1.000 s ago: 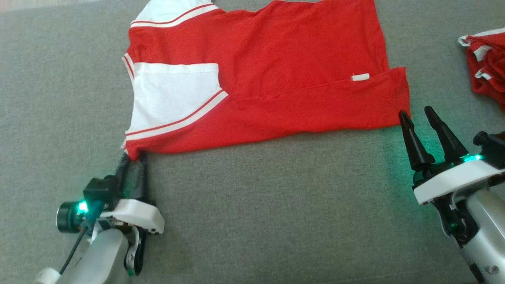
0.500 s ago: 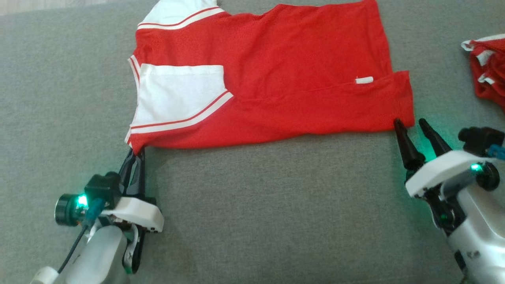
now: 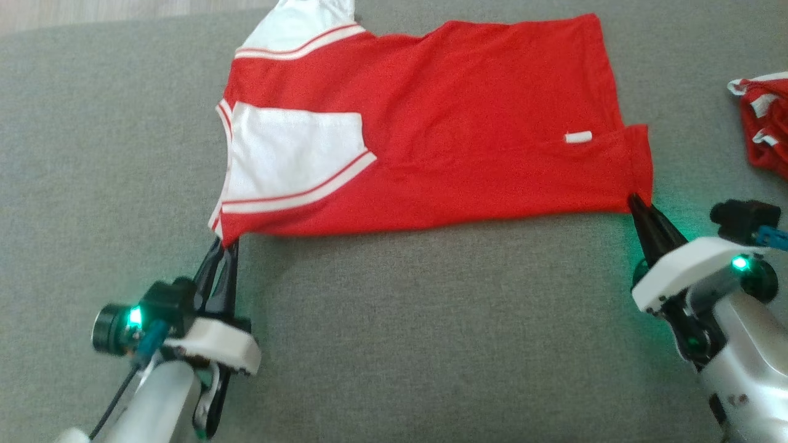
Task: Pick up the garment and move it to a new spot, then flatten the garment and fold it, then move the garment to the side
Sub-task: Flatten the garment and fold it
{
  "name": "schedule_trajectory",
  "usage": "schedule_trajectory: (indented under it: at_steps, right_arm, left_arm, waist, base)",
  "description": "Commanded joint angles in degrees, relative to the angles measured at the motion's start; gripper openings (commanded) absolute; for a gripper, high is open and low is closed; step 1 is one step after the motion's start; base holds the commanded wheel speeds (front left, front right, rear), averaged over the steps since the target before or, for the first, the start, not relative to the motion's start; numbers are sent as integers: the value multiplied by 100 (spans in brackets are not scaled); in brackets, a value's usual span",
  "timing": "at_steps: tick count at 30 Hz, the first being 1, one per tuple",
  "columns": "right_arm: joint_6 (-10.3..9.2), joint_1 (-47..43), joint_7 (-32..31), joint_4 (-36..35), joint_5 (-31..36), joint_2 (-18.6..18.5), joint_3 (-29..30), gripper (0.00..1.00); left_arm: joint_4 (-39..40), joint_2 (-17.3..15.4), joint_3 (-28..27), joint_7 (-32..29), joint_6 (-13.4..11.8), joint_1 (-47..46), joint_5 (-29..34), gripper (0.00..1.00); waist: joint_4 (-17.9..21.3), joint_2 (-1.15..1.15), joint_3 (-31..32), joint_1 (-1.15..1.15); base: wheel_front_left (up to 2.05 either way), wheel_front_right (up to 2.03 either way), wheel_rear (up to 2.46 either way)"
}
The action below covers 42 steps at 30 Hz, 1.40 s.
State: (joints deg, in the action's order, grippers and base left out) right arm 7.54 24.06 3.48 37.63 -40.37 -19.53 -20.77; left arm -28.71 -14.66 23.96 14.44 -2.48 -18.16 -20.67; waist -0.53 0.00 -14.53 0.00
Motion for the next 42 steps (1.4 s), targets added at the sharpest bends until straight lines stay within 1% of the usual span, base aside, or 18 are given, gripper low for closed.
schedule_trajectory:
  at_steps: [1,3,7,10,13,17,23,25,26,27,28,29,30,33,37,40,42]
  right_arm:
    - [-5,-192,-29,-227,-47,-217,-21,0]
    - [-5,-260,-62,-303,-62,-279,-11,0]
    - [-5,-603,-224,-687,-180,-573,60,0]
    - [-5,-929,-342,-999,-260,-777,188,0]
    - [-5,-1313,-475,-1301,-290,-900,372,0]
    - [-5,-1898,-688,-1691,-254,-950,682,0]
    - [-5,-2601,-1044,-2282,-69,-781,1192,0]
    - [-5,-2729,-1173,-2404,32,-690,1356,37]
    - [-5,-2783,-1241,-2458,84,-643,1427,80]
    - [-5,-2824,-1276,-2516,149,-595,1507,100]
    - [-5,-2853,-1306,-2579,211,-541,1581,100]
    - [-5,-2879,-1347,-2644,265,-492,1639,100]
    - [-5,-2900,-1378,-2721,320,-449,1693,100]
    - [-5,-2949,-1446,-2957,470,-349,1863,100]
    - [-5,-2960,-1486,-3302,608,-225,2025,100]
    - [-5,-2916,-1501,-3497,696,-143,2091,100]
    - [-5,-2848,-1537,-3609,757,-99,2063,100]
  left_arm:
    - [182,-245,-201,55,10,67,49,0]
    - [214,-269,-199,55,16,126,47,0]
    - [396,-425,-164,51,33,389,65,0]
    - [612,-546,-110,-6,25,638,90,0]
    - [853,-648,-39,-100,16,936,97,0]
    - [1236,-730,50,-256,-66,1378,89,0]
    - [1640,-837,213,-531,-144,1851,102,0]
    - [1691,-847,241,-573,-168,1906,106,0]
    - [1696,-850,254,-594,-176,1917,107,0]
    - [1697,-847,259,-615,-189,1918,103,0]
    - [1698,-837,262,-657,-202,1916,88,34]
    - [1700,-835,263,-722,-213,1912,69,86]
    - [1710,-869,276,-807,-231,1898,91,100]
    - [1905,-1048,312,-1033,-295,1790,256,100]
    - [2520,-1216,92,-1304,-328,1558,127,100]
    - [2939,-1379,-97,-1605,-248,1115,13,100]
    - [3075,-1569,-139,-1873,-131,624,107,100]
  waist:
    - [5,0,71,0]
    - [5,0,97,0]
    - [8,0,217,0]
    - [3,0,294,0]
    - [-7,0,375,0]
    - [-32,0,476,0]
    - [-44,0,539,0]
    - [-59,0,571,0]
    - [-68,0,590,0]
    - [-77,0,614,0]
    - [-81,0,631,0]
    - [-83,0,651,0]
    - [-77,0,668,0]
    - [-60,0,683,0]
    - [-4,0,599,0]
    - [27,0,441,0]
    - [73,0,267,0]
  base:
    - [0,0,0]
    - [0,0,0]
    - [0,0,0]
    - [0,0,0]
    - [0,0,0]
    - [0,0,0]
    - [0,0,0]
    - [0,0,0]
    - [0,0,0]
    - [0,0,0]
    - [0,0,0]
    - [0,0,0]
    - [0,0,0]
    - [0,0,0]
    - [0,0,0]
    - [0,0,0]
    - [0,0,0]
